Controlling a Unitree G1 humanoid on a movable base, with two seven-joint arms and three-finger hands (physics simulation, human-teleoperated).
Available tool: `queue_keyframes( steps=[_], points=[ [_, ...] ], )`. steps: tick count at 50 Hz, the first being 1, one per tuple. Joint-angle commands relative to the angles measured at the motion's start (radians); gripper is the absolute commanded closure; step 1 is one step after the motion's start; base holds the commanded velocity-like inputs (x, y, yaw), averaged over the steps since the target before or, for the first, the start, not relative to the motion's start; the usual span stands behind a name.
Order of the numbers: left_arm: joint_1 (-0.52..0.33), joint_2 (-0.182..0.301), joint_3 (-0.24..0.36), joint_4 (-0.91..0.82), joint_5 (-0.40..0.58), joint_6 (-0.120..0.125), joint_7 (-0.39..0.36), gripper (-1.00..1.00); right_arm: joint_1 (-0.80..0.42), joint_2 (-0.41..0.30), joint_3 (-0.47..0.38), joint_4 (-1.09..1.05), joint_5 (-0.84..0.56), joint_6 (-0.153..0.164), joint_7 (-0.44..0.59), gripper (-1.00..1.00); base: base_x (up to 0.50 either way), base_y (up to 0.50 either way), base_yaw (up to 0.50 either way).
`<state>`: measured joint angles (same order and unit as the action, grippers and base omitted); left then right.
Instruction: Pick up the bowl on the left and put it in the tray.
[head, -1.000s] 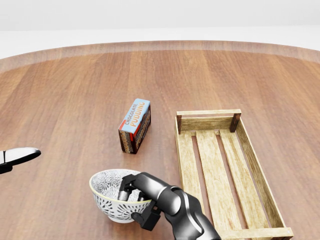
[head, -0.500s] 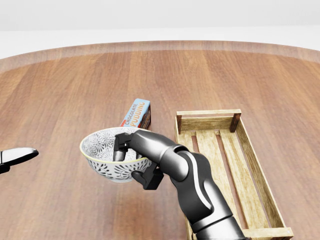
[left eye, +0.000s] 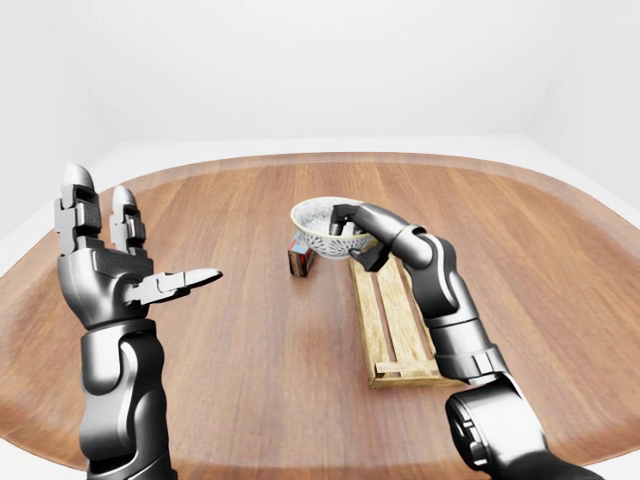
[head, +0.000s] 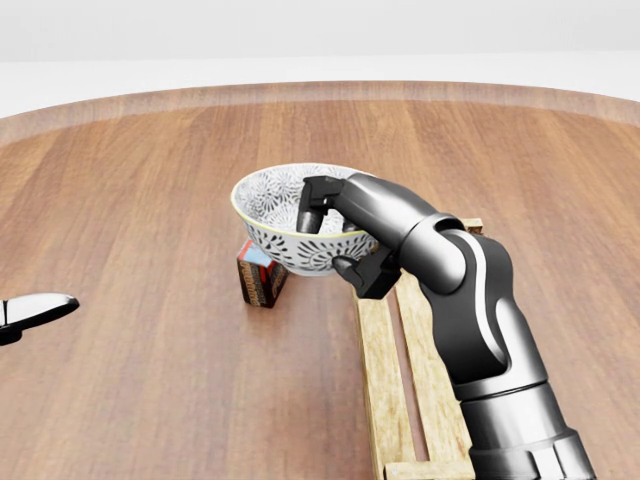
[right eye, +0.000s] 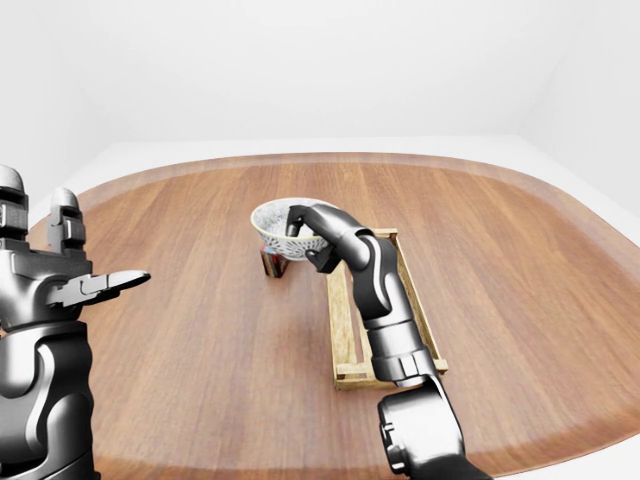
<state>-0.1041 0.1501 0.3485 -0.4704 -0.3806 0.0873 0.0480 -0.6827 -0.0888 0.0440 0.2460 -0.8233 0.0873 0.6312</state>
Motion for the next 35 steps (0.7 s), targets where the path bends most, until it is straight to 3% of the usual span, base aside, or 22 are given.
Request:
queue_keyframes(
  steps=[1, 18, 35],
  points=[
    [0.012, -0.018, -0.052, 0.064, 0.072, 0.000, -0.006, -1.00, -0.021, -0.088, -0.060, 0.020, 0.037, 0.000, -0.051, 1.00, 0.00, 0.00, 0.00],
    [0.014, -0.020, -0.052, 0.056, 0.077, 0.000, -0.006, -1.00, -0.036, -0.185, -0.106, 0.206, 0.083, 0.000, -0.237, 1.00, 0.00, 0.00, 0.00],
    [0.005, -0.016, -0.053, 0.053, 0.071, 0.000, 0.001, -1.00, -0.053, -0.221, -0.111, 0.501, 0.142, 0.000, -0.458, 1.00, 0.00, 0.00, 0.00]
  ],
)
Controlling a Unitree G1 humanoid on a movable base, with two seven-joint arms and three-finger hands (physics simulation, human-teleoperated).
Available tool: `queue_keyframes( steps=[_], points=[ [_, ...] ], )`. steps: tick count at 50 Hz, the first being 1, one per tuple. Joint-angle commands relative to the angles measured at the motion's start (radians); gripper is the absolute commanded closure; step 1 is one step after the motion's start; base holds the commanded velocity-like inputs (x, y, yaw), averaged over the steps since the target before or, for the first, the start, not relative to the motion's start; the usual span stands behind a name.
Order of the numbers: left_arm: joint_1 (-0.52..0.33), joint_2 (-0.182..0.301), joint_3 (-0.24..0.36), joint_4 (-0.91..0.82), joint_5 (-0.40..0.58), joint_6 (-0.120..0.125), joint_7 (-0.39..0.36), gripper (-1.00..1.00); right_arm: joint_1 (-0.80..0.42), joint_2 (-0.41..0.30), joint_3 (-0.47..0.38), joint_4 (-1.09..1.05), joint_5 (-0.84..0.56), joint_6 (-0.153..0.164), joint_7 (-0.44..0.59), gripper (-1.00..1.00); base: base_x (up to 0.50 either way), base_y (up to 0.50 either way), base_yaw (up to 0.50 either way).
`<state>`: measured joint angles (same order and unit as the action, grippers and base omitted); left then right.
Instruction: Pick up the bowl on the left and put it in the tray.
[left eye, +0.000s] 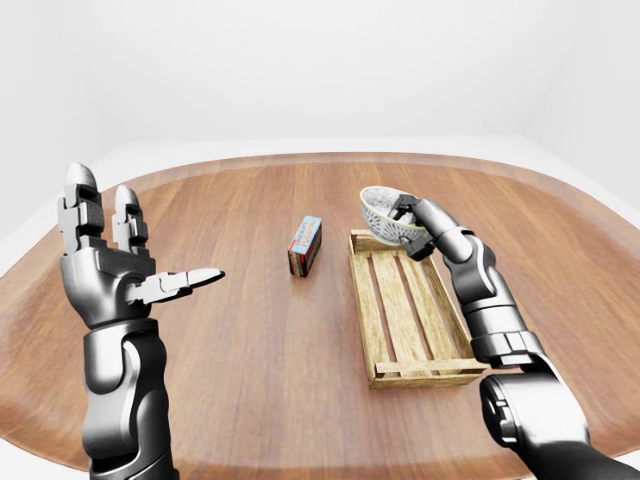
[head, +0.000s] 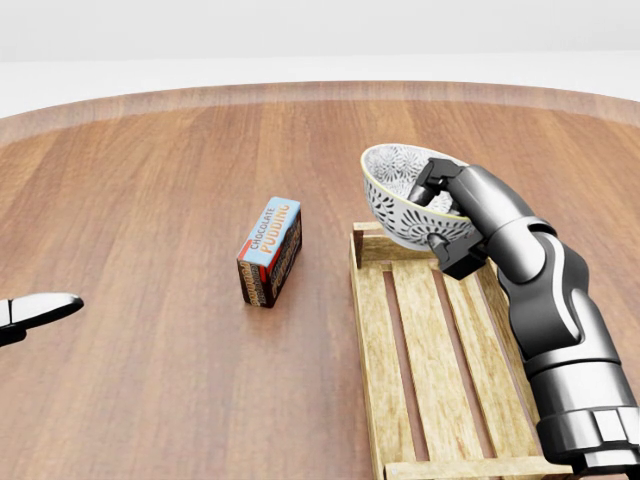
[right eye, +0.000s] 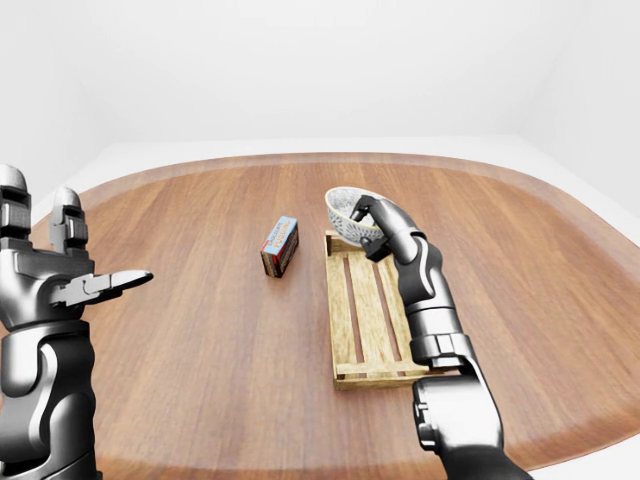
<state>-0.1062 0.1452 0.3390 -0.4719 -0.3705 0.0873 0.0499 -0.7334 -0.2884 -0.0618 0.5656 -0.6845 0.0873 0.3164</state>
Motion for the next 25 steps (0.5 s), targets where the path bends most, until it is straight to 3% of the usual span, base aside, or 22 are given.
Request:
queue_keyframes(
  steps=[1, 10, 25],
  points=[
    [0.009, -0.012, -0.044, 0.057, 0.062, 0.000, -0.002, -1.00, -0.007, -0.022, -0.008, 0.204, 0.010, 0.000, -0.157, 1.00, 0.00, 0.00, 0.00],
    [0.007, -0.010, -0.040, 0.057, 0.057, 0.000, -0.002, -1.00, -0.033, -0.023, -0.001, 0.431, 0.073, 0.000, -0.271, 1.00, 0.00, 0.00, 0.00],
    [0.017, -0.011, -0.034, 0.057, 0.053, 0.000, -0.007, -1.00, -0.039, -0.002, 0.030, 0.570, 0.092, 0.000, -0.331, 1.00, 0.00, 0.00, 0.00]
  ],
)
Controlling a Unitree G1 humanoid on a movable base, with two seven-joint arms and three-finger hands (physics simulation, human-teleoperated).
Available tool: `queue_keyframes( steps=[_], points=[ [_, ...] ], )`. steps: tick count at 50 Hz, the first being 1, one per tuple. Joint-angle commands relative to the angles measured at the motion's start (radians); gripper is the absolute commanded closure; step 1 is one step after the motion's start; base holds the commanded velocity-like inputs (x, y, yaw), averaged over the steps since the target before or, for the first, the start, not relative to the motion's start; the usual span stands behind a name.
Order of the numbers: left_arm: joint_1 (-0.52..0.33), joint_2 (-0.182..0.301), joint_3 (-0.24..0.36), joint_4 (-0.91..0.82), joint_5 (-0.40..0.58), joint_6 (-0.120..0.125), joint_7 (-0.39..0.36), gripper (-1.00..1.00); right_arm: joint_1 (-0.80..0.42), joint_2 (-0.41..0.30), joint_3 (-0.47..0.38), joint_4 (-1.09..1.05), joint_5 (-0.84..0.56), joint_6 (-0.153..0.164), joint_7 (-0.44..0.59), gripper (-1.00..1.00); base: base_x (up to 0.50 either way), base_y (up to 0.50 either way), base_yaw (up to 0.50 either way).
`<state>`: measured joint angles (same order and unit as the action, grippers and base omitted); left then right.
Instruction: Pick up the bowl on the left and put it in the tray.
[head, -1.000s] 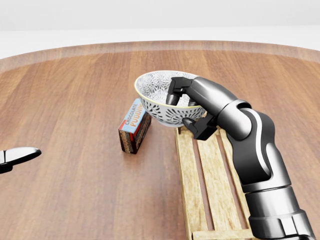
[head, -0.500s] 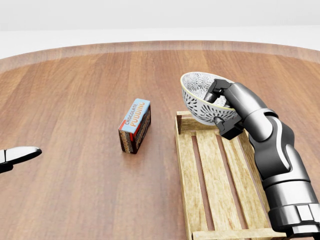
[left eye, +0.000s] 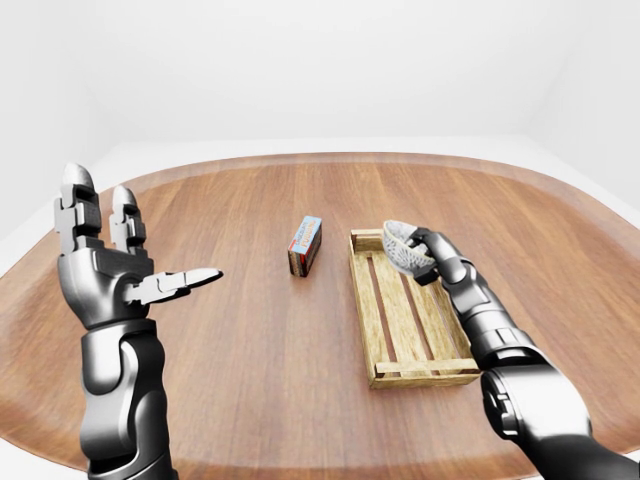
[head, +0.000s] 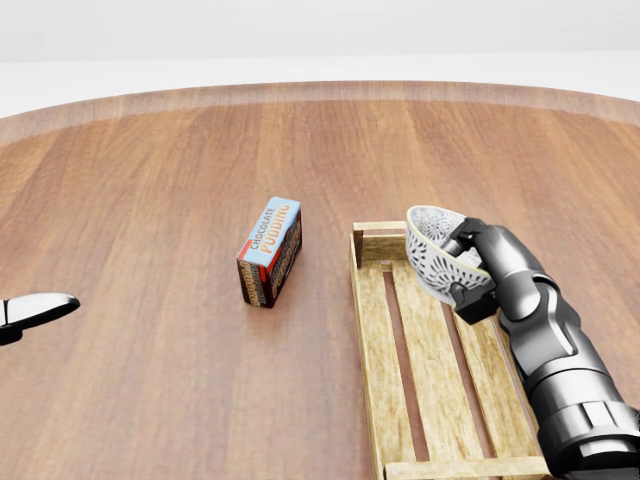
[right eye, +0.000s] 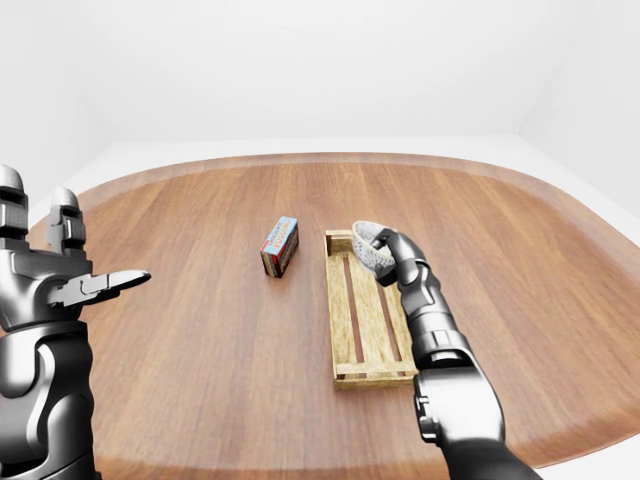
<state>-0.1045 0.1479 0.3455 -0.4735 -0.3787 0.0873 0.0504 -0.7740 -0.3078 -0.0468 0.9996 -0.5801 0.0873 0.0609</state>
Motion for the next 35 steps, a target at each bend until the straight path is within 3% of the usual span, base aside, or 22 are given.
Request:
queue_keyframes(
  steps=[1, 35],
  points=[
    [0.013, -0.012, -0.039, 0.059, 0.059, 0.000, -0.007, -1.00, -0.001, 0.022, 0.018, 0.148, -0.013, 0.000, -0.078, 1.00, 0.00, 0.00, 0.00],
    [0.015, -0.011, -0.037, 0.066, 0.058, 0.000, -0.010, -1.00, -0.036, 0.063, 0.040, 0.264, -0.037, 0.000, -0.092, 1.00, 0.00, 0.00, 0.00]
  ],
)
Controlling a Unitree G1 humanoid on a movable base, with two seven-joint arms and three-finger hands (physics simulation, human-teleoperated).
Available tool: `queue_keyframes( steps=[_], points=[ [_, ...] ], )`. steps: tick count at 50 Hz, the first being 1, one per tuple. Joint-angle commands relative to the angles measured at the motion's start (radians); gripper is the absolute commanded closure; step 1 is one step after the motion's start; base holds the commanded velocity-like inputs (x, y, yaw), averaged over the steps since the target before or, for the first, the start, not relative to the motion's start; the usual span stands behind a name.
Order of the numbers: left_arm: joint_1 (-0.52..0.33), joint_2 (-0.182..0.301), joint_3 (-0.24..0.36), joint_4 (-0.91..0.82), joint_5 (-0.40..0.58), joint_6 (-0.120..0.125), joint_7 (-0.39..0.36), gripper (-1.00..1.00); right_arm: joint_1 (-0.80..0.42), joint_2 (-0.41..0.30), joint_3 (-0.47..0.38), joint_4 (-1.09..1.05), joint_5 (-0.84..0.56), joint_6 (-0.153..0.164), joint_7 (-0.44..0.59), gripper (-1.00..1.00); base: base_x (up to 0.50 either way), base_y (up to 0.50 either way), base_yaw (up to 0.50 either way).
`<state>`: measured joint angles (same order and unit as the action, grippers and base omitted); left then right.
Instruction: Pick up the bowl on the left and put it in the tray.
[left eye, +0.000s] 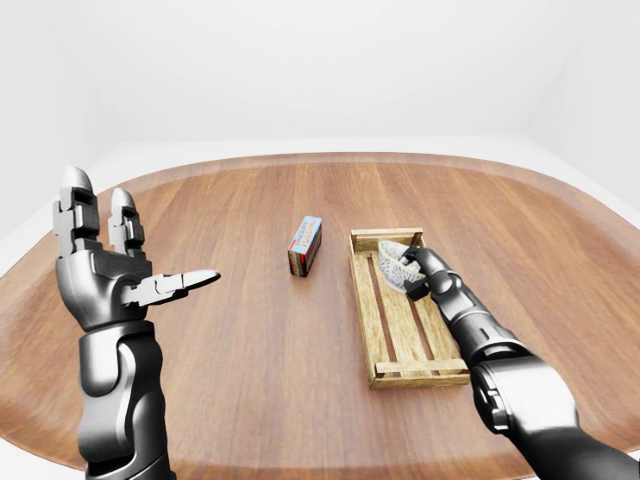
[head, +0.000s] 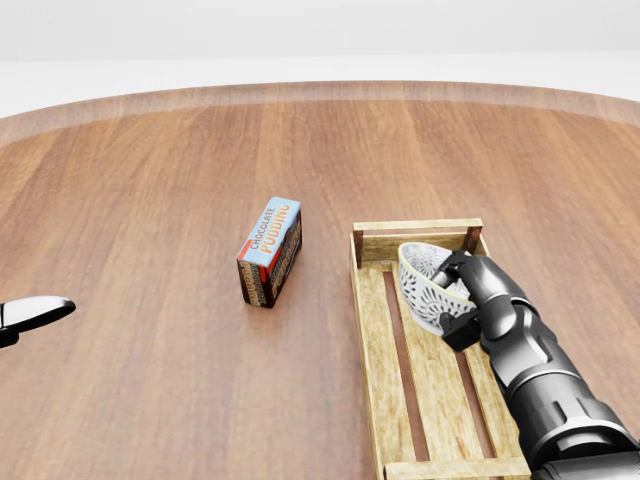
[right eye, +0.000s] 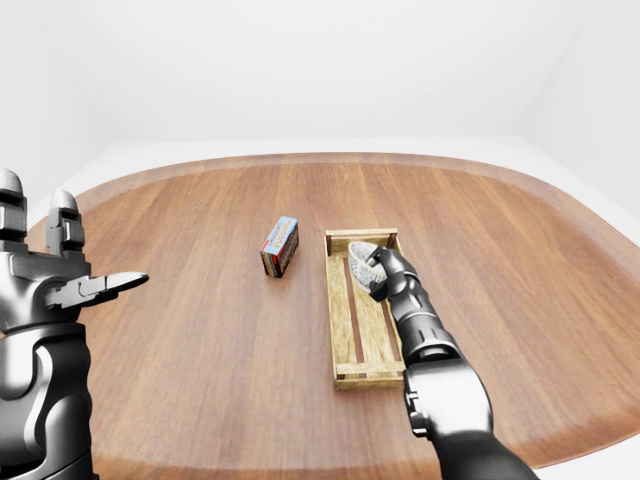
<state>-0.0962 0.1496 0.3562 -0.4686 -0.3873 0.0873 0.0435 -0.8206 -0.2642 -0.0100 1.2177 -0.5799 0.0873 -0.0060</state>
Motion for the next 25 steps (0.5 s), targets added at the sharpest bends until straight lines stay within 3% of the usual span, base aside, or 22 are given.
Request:
queue_keyframes(
  steps=[1, 25],
  points=[
    [0.006, -0.013, -0.047, 0.058, 0.063, 0.000, -0.001, -1.00, 0.010, 0.021, 0.003, 0.047, -0.037, 0.000, -0.026, 1.00, 0.00, 0.00, 0.00],
    [0.005, -0.006, -0.037, 0.072, 0.059, 0.000, -0.003, -1.00, 0.007, 0.061, 0.012, 0.093, -0.068, 0.000, -0.033, 1.00, 0.00, 0.00, 0.00]
  ],
)
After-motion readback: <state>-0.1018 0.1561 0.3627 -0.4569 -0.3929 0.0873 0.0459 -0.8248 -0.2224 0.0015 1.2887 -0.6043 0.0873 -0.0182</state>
